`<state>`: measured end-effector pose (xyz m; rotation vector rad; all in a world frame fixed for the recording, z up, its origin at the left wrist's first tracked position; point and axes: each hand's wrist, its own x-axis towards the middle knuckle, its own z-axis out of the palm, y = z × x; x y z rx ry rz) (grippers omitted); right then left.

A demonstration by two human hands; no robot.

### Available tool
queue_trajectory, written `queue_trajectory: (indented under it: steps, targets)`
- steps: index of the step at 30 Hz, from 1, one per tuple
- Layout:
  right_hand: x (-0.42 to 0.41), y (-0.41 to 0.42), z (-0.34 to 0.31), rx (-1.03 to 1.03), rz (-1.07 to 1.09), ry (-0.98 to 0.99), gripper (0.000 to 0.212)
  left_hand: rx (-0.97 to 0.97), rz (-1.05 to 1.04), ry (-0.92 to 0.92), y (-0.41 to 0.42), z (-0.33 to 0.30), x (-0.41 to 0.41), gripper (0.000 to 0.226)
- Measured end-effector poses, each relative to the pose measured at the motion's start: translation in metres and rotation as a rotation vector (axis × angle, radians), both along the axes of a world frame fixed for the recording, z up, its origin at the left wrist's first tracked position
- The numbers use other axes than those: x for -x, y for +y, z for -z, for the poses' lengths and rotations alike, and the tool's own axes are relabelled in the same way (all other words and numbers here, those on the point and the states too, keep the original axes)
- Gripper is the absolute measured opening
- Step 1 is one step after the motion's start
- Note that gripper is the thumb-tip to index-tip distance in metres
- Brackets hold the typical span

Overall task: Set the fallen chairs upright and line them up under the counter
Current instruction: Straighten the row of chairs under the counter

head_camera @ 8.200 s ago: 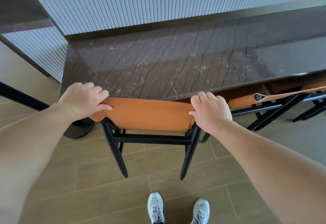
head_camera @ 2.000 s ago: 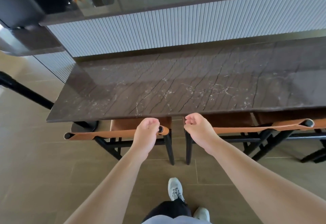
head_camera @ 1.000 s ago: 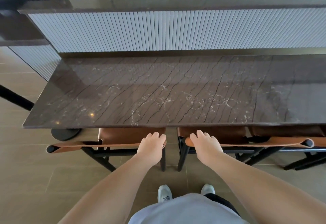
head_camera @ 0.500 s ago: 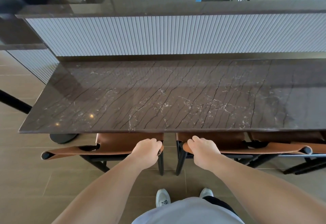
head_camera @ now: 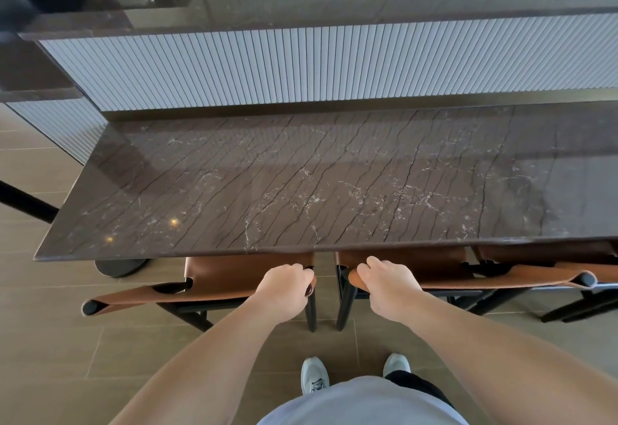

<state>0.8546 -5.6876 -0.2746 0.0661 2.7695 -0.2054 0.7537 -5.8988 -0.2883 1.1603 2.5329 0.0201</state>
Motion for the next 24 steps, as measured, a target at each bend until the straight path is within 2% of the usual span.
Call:
queue_trajectory:
  steps: [6,11,15,19,24]
  targets:
    - [-0.005,0.000,0.000,0.008,-0.003,0.018,0.033,-0.027,-0.017,-0.082,0.001,-0.005,0.003,0.025]
    - [-0.006,0.000,-0.003,0.111,0.103,-0.006,0.030,-0.260,-0.287,-0.404,0.016,-0.015,-0.003,0.031]
    - [-0.006,-0.004,-0.010,0.386,0.387,0.076,0.027,-0.503,-0.478,-0.600,0.039,-0.024,-0.014,0.018]
    - [-0.010,0.008,-0.019,0.656,0.717,0.166,0.017,-0.779,-0.685,-0.818,0.064,-0.039,-0.023,0.022]
    - [-0.023,0.040,-0.026,1.006,1.008,0.252,0.009,-0.867,-0.755,-0.876,0.093,-0.047,-0.039,0.015]
